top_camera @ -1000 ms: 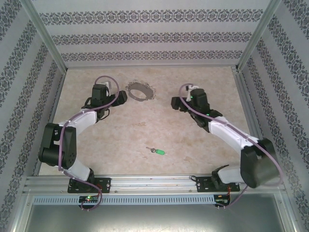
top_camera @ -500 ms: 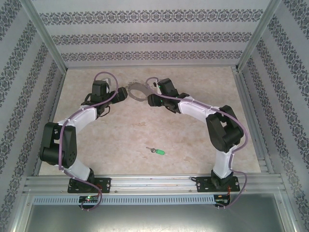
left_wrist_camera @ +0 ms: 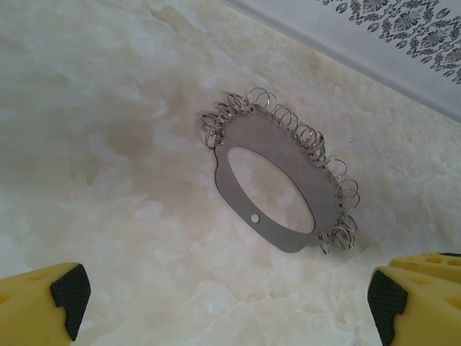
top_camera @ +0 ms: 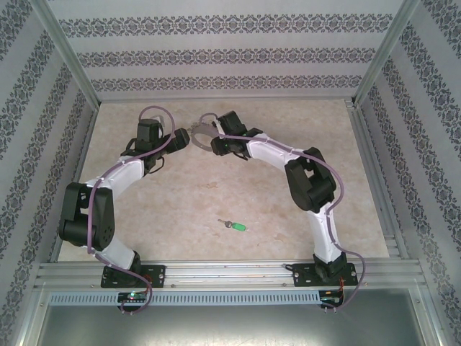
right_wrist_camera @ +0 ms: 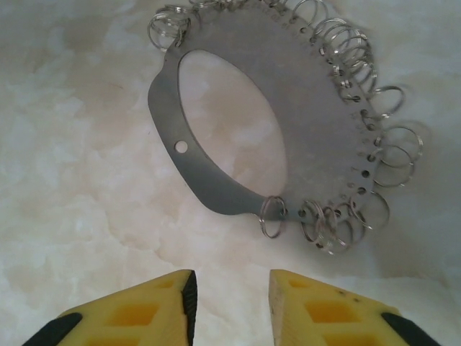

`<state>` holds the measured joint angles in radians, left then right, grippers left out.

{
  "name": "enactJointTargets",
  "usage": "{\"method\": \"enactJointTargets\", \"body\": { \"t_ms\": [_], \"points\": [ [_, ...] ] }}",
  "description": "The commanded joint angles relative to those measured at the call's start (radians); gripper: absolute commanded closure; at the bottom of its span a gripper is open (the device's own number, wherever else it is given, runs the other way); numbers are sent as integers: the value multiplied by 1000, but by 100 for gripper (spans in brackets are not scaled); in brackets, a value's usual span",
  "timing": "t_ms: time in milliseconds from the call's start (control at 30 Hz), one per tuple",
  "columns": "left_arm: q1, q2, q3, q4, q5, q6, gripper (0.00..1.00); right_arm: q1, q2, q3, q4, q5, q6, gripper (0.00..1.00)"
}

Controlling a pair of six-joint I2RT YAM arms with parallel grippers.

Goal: Put the keys on the keyring

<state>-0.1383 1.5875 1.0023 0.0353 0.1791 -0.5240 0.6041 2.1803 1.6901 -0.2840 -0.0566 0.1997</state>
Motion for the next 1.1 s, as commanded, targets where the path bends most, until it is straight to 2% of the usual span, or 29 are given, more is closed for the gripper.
{"method": "enactJointTargets", "body": {
  "t_ms": [0, 367, 767, 1067],
  "points": [
    [-5, -36, 28, -43, -24, 22, 0, 16, 56, 85, -89, 51, -55, 71],
    [-4, -40, 29, -33, -11, 33, 0, 19, 167, 228, -163, 110, -106, 78],
    [-6, -35, 28, -4, 2, 24, 0, 3, 225, 323, -227, 115, -117, 77],
    [-6, -31, 24, 24, 16, 15, 0, 5, 296, 442, -342, 140, -119, 77]
  ]
}}
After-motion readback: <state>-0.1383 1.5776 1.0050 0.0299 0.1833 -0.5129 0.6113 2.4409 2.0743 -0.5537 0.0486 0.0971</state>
